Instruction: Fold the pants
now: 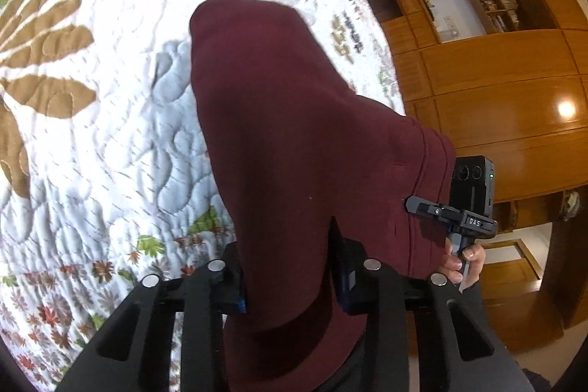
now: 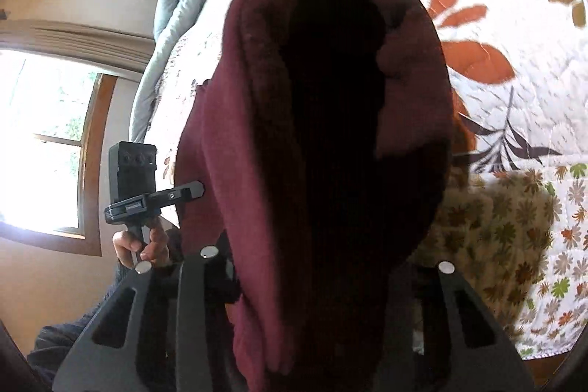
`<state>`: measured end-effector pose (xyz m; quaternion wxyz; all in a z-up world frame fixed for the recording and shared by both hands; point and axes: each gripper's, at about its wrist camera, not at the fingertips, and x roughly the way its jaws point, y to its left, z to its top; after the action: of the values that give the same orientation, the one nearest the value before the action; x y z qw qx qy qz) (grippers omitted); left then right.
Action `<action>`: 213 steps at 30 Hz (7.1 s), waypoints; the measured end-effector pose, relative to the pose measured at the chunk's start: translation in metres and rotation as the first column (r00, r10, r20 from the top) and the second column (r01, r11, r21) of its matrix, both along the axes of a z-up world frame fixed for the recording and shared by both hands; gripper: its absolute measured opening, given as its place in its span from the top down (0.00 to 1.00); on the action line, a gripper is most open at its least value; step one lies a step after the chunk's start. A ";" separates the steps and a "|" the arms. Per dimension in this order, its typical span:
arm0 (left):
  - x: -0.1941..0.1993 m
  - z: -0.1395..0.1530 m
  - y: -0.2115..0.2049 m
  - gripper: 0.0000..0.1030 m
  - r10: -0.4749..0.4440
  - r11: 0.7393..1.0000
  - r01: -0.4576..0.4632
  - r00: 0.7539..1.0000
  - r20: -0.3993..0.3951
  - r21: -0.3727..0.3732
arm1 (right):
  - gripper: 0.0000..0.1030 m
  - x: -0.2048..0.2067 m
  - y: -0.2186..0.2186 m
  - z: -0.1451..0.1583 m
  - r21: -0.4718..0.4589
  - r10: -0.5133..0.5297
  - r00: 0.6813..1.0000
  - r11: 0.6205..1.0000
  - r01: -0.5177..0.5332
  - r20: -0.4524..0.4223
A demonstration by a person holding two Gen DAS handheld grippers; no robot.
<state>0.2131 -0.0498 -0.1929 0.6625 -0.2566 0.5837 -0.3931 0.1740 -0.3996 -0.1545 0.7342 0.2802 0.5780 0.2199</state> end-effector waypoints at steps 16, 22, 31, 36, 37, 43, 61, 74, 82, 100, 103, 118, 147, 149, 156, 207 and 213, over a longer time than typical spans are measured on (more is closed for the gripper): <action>0.066 0.069 0.149 0.68 0.223 0.974 -0.227 0.962 0.156 0.008 | 0.63 0.118 0.131 0.049 -0.032 0.189 0.972 0.982 -0.187 0.141; 0.127 0.058 0.238 0.68 0.346 0.933 -0.356 0.929 0.132 0.055 | 0.63 0.211 0.214 0.028 -0.017 0.242 0.963 0.970 -0.241 0.121; 0.182 -0.037 0.309 0.64 0.427 0.891 -0.425 0.904 0.023 0.160 | 0.60 0.274 0.252 -0.069 -0.009 0.220 0.975 0.975 -0.220 0.006; 0.173 -0.054 0.309 0.48 0.435 0.895 -0.434 0.900 0.013 0.103 | 0.43 0.272 0.228 -0.098 0.030 0.195 0.980 0.981 -0.194 -0.047; 0.170 -0.052 0.311 0.44 0.441 0.893 -0.441 0.897 0.016 0.090 | 0.37 0.260 0.227 -0.098 0.029 0.197 0.979 0.980 -0.196 -0.046; 0.118 -0.007 0.351 0.30 0.580 0.784 -0.611 0.785 0.218 0.110 | 0.54 0.258 0.182 -0.028 -0.095 -0.027 0.992 0.995 0.039 0.124; 0.057 -0.030 0.275 0.31 0.476 0.879 -0.467 0.841 0.259 -0.097 | 1.00 0.314 0.293 -0.062 0.072 0.083 0.996 0.994 -0.085 0.024; 0.072 -0.044 0.281 0.26 0.491 0.870 -0.470 0.850 0.193 -0.147 | 1.00 0.250 0.259 -0.070 0.121 0.050 0.999 0.991 -0.051 0.010; 0.026 -0.004 0.286 0.10 0.523 0.851 -0.518 0.822 0.224 -0.087 | 0.38 0.162 0.248 -0.001 0.008 0.021 0.985 1.000 -0.023 0.172; -0.203 0.078 0.238 0.04 0.430 0.657 -0.660 0.725 0.538 0.364 | 0.04 -0.128 0.275 0.063 -0.442 0.040 0.909 0.882 0.163 0.415; -0.235 0.098 0.230 0.04 0.440 0.579 -0.731 0.653 0.617 0.361 | 0.04 -0.156 0.290 0.078 -0.492 0.036 0.892 0.844 0.214 0.450; -0.331 0.193 0.196 0.04 0.334 0.575 -0.768 0.535 0.776 0.282 | 0.04 -0.255 0.318 0.169 -0.543 0.143 0.772 0.789 0.288 0.619; -0.276 0.168 0.193 0.04 0.359 0.565 -0.741 0.616 0.701 0.363 | 0.04 -0.232 0.330 0.155 -0.594 0.176 0.780 0.751 0.288 0.601; -0.274 0.168 0.194 0.04 0.364 0.567 -0.742 0.616 0.699 0.358 | 0.04 -0.231 0.330 0.155 -0.590 0.179 0.776 0.755 0.285 0.604; -0.278 0.168 0.195 0.04 0.382 0.549 -0.754 0.610 0.694 0.360 | 0.04 -0.227 0.332 0.151 -0.598 0.192 0.780 0.754 0.272 0.596; -0.287 0.171 0.184 0.04 0.353 0.546 -0.747 0.616 0.704 0.380 | 0.04 -0.232 0.336 0.162 -0.580 0.182 0.764 0.761 0.290 0.620; -0.287 0.171 0.184 0.04 0.351 0.549 -0.745 0.618 0.704 0.380 | 0.04 -0.231 0.337 0.160 -0.583 0.183 0.767 0.761 0.286 0.615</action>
<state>-0.0738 0.1338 -0.0219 0.9362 -0.0659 0.3448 0.0171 -0.0567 -0.0627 0.0060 0.9417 -0.0660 0.3231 0.0670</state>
